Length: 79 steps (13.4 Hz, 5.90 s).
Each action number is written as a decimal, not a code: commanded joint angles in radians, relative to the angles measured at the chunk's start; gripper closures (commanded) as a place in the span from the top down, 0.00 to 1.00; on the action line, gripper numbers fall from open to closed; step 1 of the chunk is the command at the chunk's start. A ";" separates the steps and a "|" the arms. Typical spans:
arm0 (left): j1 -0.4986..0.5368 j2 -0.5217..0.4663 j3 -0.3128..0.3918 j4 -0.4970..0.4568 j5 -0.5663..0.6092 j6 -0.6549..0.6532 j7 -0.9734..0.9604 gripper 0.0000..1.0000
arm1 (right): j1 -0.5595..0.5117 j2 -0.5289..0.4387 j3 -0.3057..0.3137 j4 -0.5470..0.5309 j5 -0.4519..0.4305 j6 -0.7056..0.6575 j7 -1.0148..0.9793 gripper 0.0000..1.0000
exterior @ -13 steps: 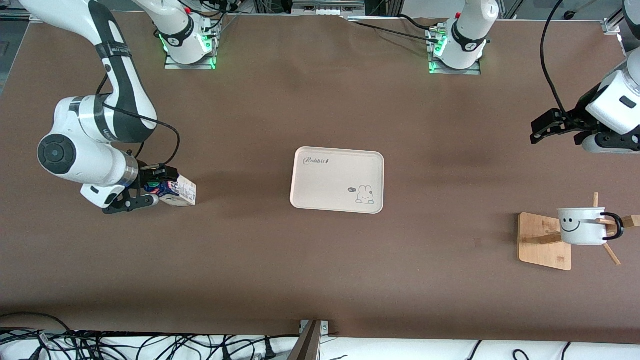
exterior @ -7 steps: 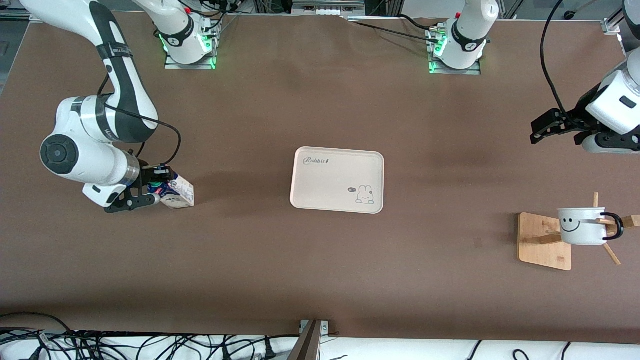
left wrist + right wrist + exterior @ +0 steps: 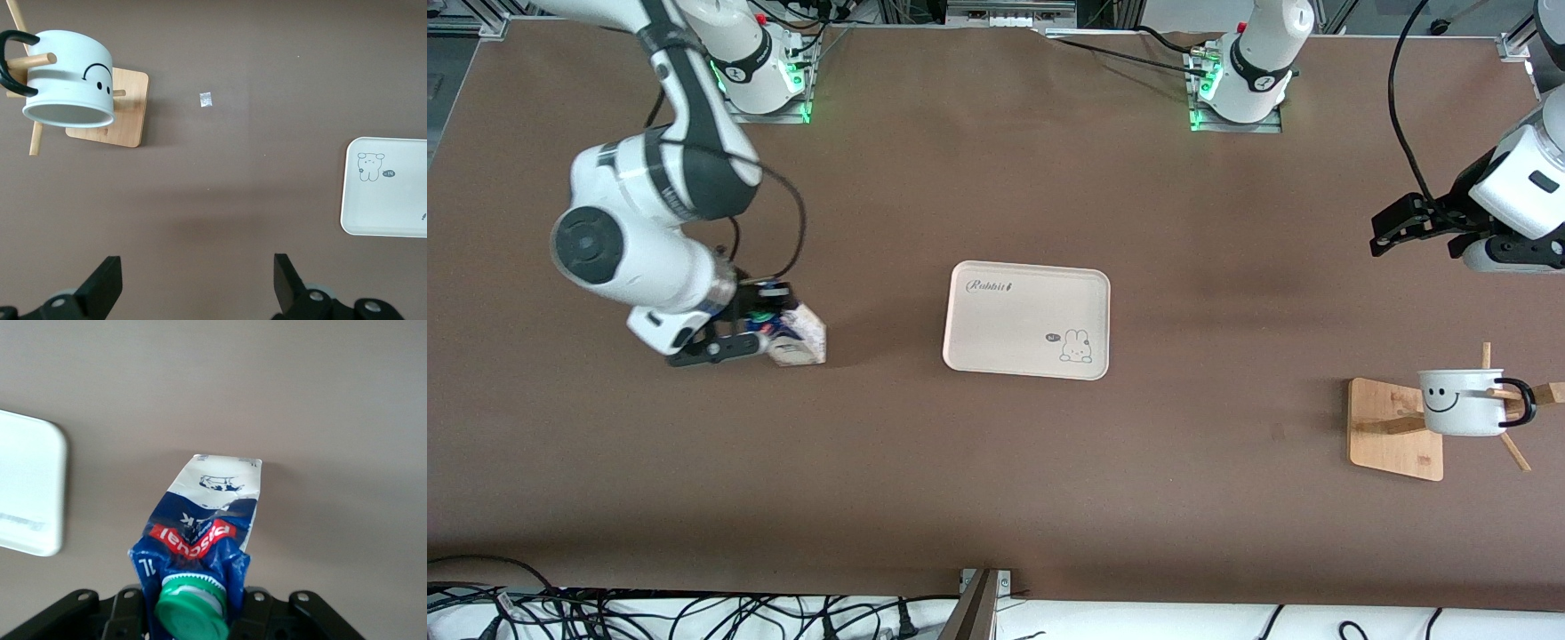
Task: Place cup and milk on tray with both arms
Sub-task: 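Lift the milk carton with the right gripper and carry it over the tray, then lower the carton onto the tray and open the right gripper, then withdraw the right gripper while the left gripper moves toward the mug, then lower the left gripper onto the mug rim and grasp it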
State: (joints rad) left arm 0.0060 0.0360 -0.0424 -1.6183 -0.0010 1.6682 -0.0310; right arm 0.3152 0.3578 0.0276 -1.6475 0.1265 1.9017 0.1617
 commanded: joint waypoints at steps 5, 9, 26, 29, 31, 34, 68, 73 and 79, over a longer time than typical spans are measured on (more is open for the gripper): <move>0.003 0.013 -0.002 0.032 0.013 -0.025 0.017 1.00 | 0.293 0.208 0.021 0.227 0.147 0.129 0.398 0.29; 0.003 0.013 -0.002 0.032 0.013 -0.025 0.017 1.00 | 0.334 0.244 0.017 0.227 0.092 0.184 0.456 0.29; 0.003 0.013 -0.002 0.032 0.010 -0.025 0.017 1.00 | 0.347 0.238 -0.004 0.227 0.024 0.209 0.481 1.00; 0.005 0.013 -0.001 0.032 0.006 -0.025 0.017 1.00 | 0.346 0.129 -0.084 0.229 0.025 0.143 0.451 1.00; 0.003 0.013 -0.001 0.032 0.004 -0.027 0.016 1.00 | 0.337 0.067 -0.162 0.229 0.041 0.064 0.350 1.00; 0.003 0.037 -0.001 0.034 -0.002 -0.024 0.008 1.00 | 0.335 -0.040 -0.276 0.222 0.044 -0.103 0.179 1.00; 0.200 0.156 -0.011 -0.367 -0.333 1.013 -0.046 0.58 | -0.173 -0.361 -0.077 0.069 -0.151 -0.309 -0.212 1.00; 0.201 0.156 -0.011 -0.367 -0.329 1.010 -0.044 0.25 | -0.174 -0.356 -0.078 0.071 -0.148 -0.309 -0.211 1.00; 0.201 0.147 -0.011 -0.367 -0.327 1.006 -0.024 0.03 | -0.174 -0.356 -0.077 0.071 -0.148 -0.309 -0.211 1.00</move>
State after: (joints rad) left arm 0.2063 0.1807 -0.0524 -2.0060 -0.3178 2.6850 -0.0805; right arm 0.1470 -0.0096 -0.0571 -1.6023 -0.0135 1.5996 -0.0634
